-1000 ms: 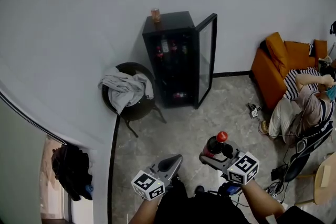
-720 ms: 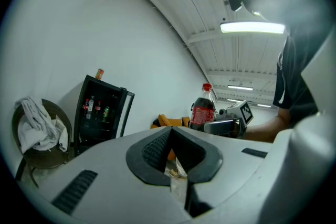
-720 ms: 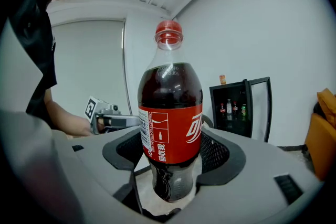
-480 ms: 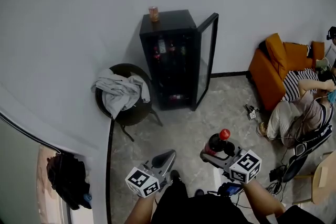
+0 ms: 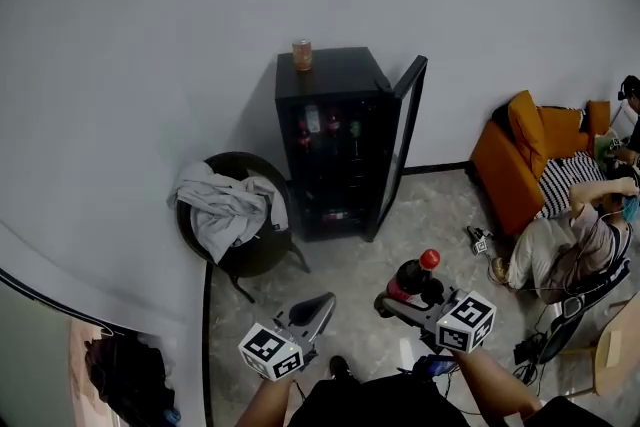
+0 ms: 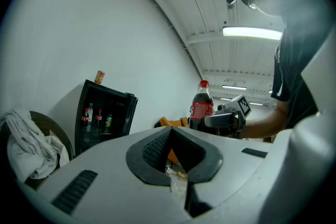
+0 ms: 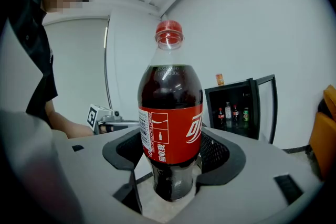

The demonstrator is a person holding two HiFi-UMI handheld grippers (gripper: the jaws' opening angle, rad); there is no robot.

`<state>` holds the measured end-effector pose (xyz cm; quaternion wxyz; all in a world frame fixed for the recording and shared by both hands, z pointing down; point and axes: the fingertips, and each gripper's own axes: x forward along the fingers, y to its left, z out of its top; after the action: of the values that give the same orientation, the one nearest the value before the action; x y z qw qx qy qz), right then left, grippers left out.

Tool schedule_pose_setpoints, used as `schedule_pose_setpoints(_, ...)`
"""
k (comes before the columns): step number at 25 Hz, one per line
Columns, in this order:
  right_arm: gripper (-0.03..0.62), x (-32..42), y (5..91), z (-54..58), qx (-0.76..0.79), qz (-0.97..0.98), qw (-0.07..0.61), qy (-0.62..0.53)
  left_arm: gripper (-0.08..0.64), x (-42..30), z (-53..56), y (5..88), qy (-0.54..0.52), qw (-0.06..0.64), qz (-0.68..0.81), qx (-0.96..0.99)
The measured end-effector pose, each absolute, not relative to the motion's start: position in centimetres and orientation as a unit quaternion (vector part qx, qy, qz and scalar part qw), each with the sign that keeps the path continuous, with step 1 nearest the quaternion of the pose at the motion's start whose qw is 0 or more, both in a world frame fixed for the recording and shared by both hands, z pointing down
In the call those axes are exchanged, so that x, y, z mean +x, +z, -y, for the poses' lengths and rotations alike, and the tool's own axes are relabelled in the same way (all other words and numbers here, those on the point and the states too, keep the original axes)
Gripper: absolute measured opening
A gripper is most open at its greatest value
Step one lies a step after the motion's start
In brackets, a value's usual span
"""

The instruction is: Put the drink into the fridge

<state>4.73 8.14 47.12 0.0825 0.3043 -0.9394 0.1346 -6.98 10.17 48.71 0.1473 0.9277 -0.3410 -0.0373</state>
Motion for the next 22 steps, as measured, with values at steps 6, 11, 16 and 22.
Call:
schedule_pose_setpoints(6,0.325,2.2,47.3,-5.4,0.315,0.936,0.09,0.129,0.009,-10.0,-7.3,49.4,-0.036,0.155,0.334,0.929)
schedule_pose_setpoints(11,0.325,2.0,47.5,-3.6,0.321,0.933,0.095,0.13,0.009,-10.4,-5.2,50.2,-0.041,0.169,0.334,0.926)
schedule_pose_setpoints(16,0.325,1.9,47.8,-0.9,0.317,0.935,0.094,0.131,0.009,-9.5,-2.9,50.4,-0.03,0.165,0.324,0.931)
schedule_pose_setpoints(22,0.325,1.9,48.4,3.5,0.303,0.94,0.101,0.124,0.009,-9.2,1.6,51.0,-0.02,0.172,0.335,0.926)
